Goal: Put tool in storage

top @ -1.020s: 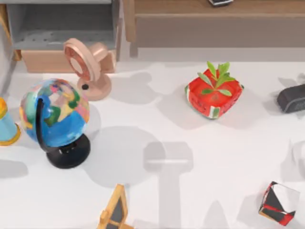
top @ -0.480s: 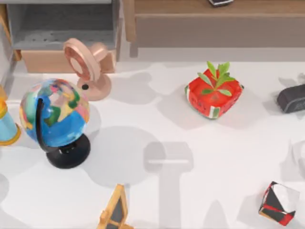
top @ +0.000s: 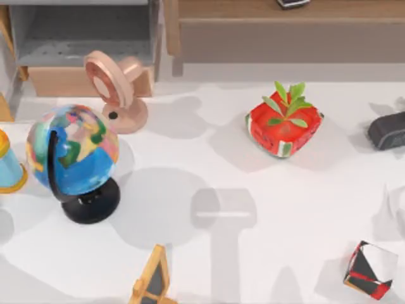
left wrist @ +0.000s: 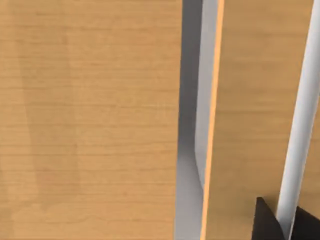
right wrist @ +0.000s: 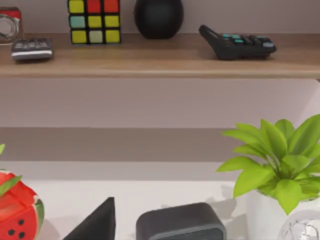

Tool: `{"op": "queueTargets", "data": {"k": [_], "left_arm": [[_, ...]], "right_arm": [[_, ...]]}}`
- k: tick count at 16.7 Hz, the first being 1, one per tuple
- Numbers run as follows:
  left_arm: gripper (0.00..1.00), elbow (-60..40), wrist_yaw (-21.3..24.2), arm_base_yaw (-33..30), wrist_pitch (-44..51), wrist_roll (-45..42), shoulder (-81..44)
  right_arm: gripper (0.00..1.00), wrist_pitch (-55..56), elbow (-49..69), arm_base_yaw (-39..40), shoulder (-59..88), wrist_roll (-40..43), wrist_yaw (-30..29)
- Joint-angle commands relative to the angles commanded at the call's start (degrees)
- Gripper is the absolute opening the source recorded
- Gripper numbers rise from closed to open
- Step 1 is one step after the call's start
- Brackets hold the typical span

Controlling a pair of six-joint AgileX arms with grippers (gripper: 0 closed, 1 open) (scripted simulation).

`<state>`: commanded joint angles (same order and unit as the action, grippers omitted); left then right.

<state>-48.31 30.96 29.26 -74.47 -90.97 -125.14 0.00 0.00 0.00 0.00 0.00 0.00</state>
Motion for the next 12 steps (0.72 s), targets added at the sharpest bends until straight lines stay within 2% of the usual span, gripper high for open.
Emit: {"op": "queueTargets", "data": {"k": [3,9,12], "left_arm": [[0.00,-6.32,-2.07,-2.47,3.36,0.52,-2.40],[0.00,-7.57,-2.54,-2.83,4.50,0.70,-2.90],[0.00,-11.67,-3.46,-3.89,6.80,0.36,-5.37]], "right_arm": [[1.00,0.00,0.00,0.00,0.00,0.00,0.00],[1.00,0.00,0.00,0.00,0.00,0.00,0.00],[1.00,0.00,0.00,0.00,0.00,0.00,0.00]]}}
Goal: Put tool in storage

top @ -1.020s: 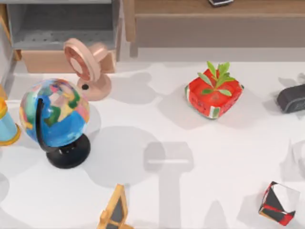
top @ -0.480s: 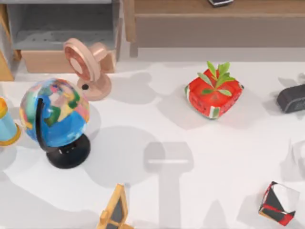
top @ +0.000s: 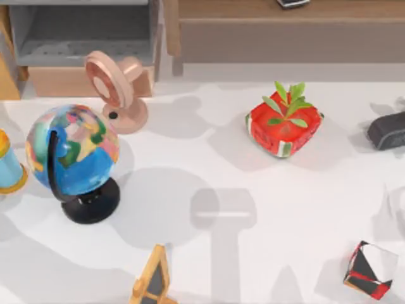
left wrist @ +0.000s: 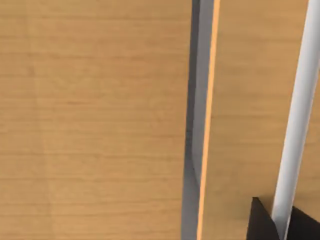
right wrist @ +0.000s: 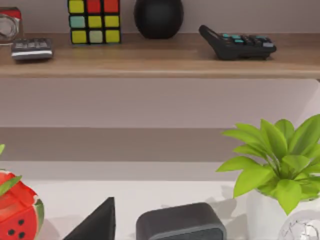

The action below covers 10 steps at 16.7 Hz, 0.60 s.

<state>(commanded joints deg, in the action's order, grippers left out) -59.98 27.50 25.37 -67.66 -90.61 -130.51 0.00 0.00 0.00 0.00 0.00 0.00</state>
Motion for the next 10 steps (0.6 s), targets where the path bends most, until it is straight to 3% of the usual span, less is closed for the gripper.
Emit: {"op": "queueTargets", "data": {"k": [5,10], "left_arm": [[0.00,-11.06,-2.62,-2.53,5.38,0.44,-4.30],[0.00,-11.88,-2.92,-2.79,6.10,0.62,-4.79]], "right_arm": [[1.00,0.00,0.00,0.00,0.00,0.00,0.00],[1.00,0.00,0.00,0.00,0.00,0.00,0.00]]}}
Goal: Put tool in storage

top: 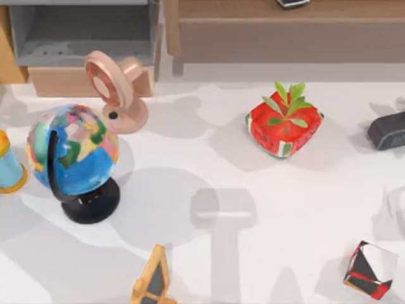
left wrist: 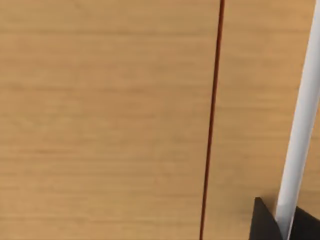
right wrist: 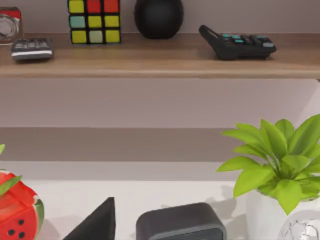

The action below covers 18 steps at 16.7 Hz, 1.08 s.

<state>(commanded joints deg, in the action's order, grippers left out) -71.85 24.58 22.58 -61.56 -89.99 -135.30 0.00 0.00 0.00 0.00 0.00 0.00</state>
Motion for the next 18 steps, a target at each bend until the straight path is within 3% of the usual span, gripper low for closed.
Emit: {"op": "queueTargets", "data": {"k": [13,18], "left_arm": [[0.98,0.00,0.00,0.00,0.00,0.00,0.00],[1.00,0.00,0.00,0.00,0.00,0.00,0.00]], "right_arm": [[1.00,0.00,0.00,0.00,0.00,0.00,0.00],[1.00,0.00,0.00,0.00,0.00,0.00,0.00]]}}
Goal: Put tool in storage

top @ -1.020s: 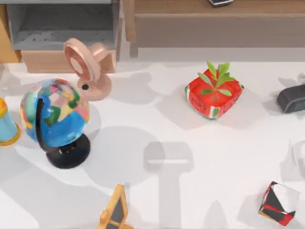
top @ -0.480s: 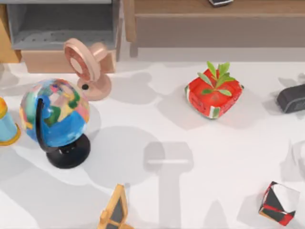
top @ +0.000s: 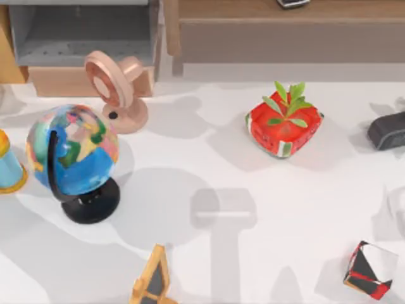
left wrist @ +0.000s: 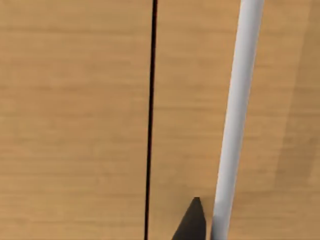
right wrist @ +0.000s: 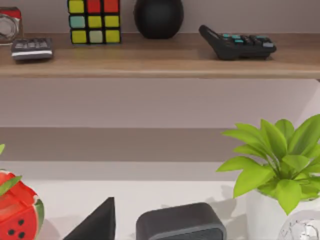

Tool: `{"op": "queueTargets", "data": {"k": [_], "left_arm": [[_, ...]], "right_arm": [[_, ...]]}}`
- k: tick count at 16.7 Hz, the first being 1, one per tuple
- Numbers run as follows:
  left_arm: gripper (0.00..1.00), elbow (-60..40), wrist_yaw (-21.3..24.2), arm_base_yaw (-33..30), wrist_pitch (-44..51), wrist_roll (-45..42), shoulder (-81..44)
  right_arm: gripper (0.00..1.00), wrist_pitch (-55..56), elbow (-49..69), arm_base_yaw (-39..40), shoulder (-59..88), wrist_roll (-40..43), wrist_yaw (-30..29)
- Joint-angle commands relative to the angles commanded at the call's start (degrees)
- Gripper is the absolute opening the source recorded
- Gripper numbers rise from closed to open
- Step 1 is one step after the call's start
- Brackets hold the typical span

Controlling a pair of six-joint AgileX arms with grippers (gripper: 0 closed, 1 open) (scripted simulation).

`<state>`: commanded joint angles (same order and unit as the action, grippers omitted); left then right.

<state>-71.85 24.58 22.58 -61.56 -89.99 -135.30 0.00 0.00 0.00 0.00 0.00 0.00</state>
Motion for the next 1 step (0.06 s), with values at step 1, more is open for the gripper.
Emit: {"op": "queueTargets", "data": {"k": [1], "left_arm": [[1.00,0.00,0.00,0.00,0.00,0.00,0.00]], "right_arm": [[1.00,0.00,0.00,0.00,0.00,0.00,0.00]]}}
